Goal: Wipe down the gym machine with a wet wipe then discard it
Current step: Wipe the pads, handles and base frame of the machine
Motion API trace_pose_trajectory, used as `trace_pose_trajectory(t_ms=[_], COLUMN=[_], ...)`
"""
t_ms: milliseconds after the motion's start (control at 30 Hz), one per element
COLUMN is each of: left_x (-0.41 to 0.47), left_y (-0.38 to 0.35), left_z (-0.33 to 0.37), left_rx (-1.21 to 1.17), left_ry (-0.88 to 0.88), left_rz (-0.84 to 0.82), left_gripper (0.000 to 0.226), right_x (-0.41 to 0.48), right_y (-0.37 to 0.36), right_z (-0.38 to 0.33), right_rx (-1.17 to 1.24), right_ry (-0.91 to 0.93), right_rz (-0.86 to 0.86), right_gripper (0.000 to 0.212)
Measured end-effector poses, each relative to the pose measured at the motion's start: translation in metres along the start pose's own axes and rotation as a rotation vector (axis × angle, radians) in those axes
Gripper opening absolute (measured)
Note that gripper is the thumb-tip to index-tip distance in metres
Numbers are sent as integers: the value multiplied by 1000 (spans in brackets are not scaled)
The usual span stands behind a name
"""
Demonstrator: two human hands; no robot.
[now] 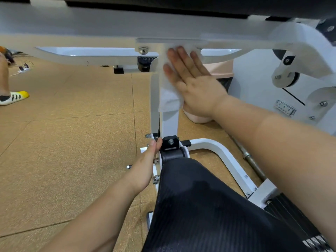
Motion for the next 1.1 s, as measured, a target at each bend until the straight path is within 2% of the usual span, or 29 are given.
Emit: trace_pose_trajectory(t_ms=[100,200,300,367,500,600,733,833,933,1000,1100], left_x=[-2,-1,0,-1,-1,2,6,8,9,13,17], left_y=[-3,-5,-7,-8,-7,-6,-9,-9,-9,-5,5], left_z=[2,0,0,1,2,-4,-10,-12,-13,-12,-1], left_rx=[4,-24,-37,-19,-8,-51,-133,-189,-234,-269,-320], left_ry=[-8,-14,-31,-30,-30,-21,-8,-37,-81,-110,-135], left_rz=[-3,-12,-6,-2,-1,6,-20,-11,19,97,262], left_gripper=[68,74,78,72,63,66,74,79,78,72,62], right_x=[-20,-58,-62,-39,8,9,-24,-57,-77,-83,-87], right_y=[-22,-45,-45,-29,6,2,-25,-44,-53,-54,-49], right_z=[-34,-62,-54,-30,5,-11,-49,-70,-80,-81,-79], right_rx=[13,-101,-163,-135,-22,-4,7,-36,-4,-4,-29], right_ry=[10,244,391,347,46,-42,105,241,315,326,369], right_rz=[-76,-245,-235,-147,4,-4,-117,-279,-315,-304,-360], right_gripper=[89,82,88,93,82,83,87,75,72,75,68])
Point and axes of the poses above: each hand's wrist, its own x-axis towards the middle knuckle, its own y-axis out of the back of the hand, z = x × y, the point moved 5 cm from there along x, towards the middle knuckle, and after that the axes turned 6 degrees about -z, right-handed, at the moved point
